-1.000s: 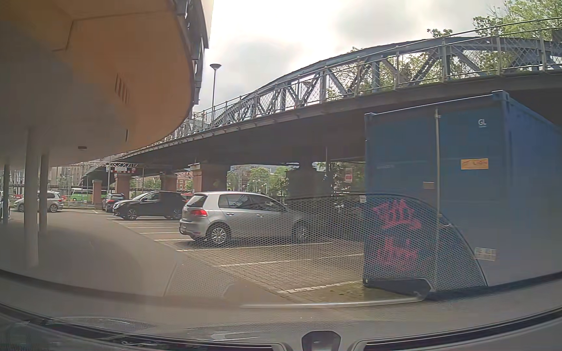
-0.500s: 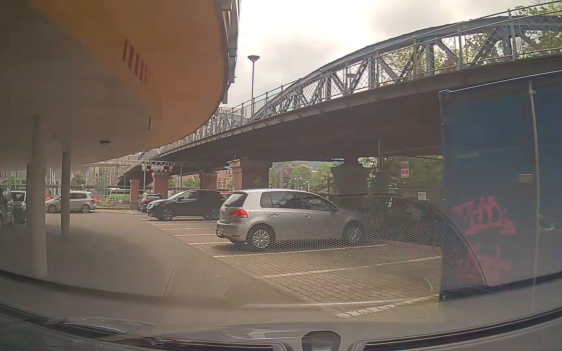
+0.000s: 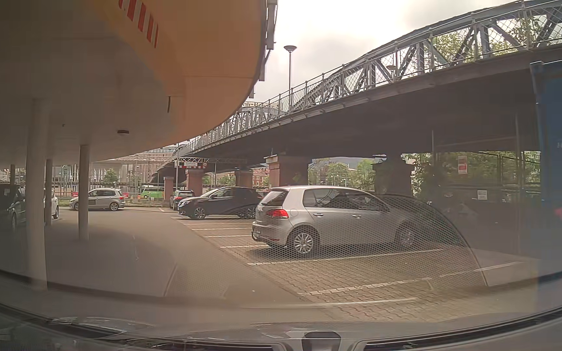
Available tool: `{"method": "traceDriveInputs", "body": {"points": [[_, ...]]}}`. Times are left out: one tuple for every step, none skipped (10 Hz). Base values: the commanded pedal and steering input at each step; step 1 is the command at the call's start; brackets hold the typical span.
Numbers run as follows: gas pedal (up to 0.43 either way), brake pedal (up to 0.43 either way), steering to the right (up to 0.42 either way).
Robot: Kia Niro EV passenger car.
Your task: Follow the waypoints while adhering to traffic rules and regulations
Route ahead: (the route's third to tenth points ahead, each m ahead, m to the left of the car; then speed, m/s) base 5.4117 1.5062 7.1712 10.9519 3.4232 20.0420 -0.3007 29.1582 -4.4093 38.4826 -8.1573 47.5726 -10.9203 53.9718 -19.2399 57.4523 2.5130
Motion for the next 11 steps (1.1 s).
{"method": "traceDriveInputs", "body": {"points": [[0.0,0.0,-0.274],[0.0,0.0,-0.265],[0.0,0.0,-0.262],[0.0,0.0,-0.255],[0.0,0.024,-0.247],[0.0,0.067,-0.241],[0.0,0.091,-0.238],[0.0,0.11,-0.238],[0.0,0.134,-0.237],[0.0,0.146,-0.236],[0.0,0.177,-0.236]]}}
